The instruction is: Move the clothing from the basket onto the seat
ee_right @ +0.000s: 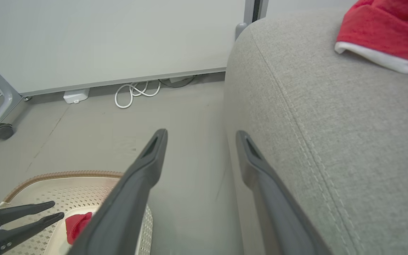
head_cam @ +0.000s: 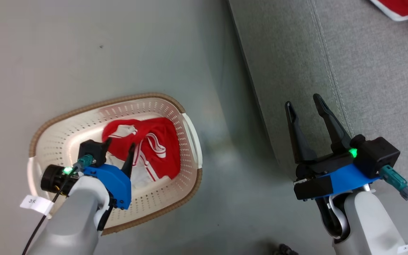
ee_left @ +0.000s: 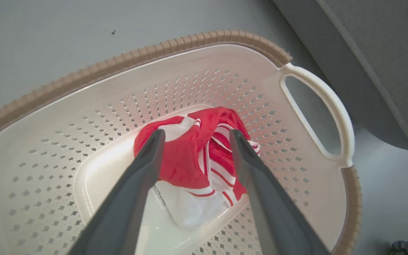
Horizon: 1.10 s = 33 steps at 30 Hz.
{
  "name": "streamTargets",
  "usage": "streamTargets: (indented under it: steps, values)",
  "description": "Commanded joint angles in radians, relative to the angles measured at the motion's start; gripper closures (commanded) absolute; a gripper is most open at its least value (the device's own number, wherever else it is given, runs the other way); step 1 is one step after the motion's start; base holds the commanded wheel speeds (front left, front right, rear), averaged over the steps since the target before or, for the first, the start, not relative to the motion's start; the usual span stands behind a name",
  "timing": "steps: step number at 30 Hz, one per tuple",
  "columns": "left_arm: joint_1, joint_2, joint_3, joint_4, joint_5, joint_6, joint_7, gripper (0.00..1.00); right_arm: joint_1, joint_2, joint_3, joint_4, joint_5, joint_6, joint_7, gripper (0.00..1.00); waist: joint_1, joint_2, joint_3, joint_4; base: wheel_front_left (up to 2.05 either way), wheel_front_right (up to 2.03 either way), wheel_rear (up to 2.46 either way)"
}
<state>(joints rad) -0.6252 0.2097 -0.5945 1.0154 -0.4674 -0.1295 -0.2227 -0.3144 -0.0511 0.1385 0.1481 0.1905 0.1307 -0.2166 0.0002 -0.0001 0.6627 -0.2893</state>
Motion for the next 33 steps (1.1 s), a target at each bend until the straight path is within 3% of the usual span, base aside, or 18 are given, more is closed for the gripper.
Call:
streamTargets:
  steps: [1,14,28,29,31,33]
  values:
    - [-0.031,0.01,-0.009,0.015,0.004,-0.001,-0.006,0.0,-0.02,0.001,0.005,0.003,0.012,0.0,-0.011,0.0,-0.0002,0.0001,0.058,-0.04,0.0,0.0,0.0]
    - [-0.163,0.057,-0.084,0.179,0.062,0.02,-0.014,0.0,-0.075,0.001,0.063,0.027,0.064,0.0,-0.046,0.0,-0.0002,0.0001,0.166,-0.084,0.0,0.0,0.0]
    - [-0.261,0.09,-0.151,0.25,0.106,0.013,0.005,0.0,-0.108,0.001,0.127,0.007,0.09,0.0,-0.05,0.0,-0.0002,0.0001,0.239,-0.105,0.0,0.0,0.0]
    - [-0.266,0.092,-0.155,0.253,0.108,0.011,0.009,0.5,-0.109,0.001,0.13,0.006,0.091,0.0,-0.05,0.0,-0.0002,0.0001,0.241,-0.106,0.0,0.0,0.0]
    - [-0.271,0.091,-0.162,0.257,0.108,0.008,0.018,1.0,-0.11,0.001,0.132,0.006,0.092,0.0,-0.05,0.0,-0.0002,0.0001,0.244,-0.106,0.0,0.0,0.0]
    - [-0.271,0.084,-0.167,0.26,0.102,0.006,0.027,1.0,-0.113,0.001,0.134,0.006,0.092,0.0,-0.05,0.0,-0.0002,0.0001,0.245,-0.107,0.0,0.0,0.0]
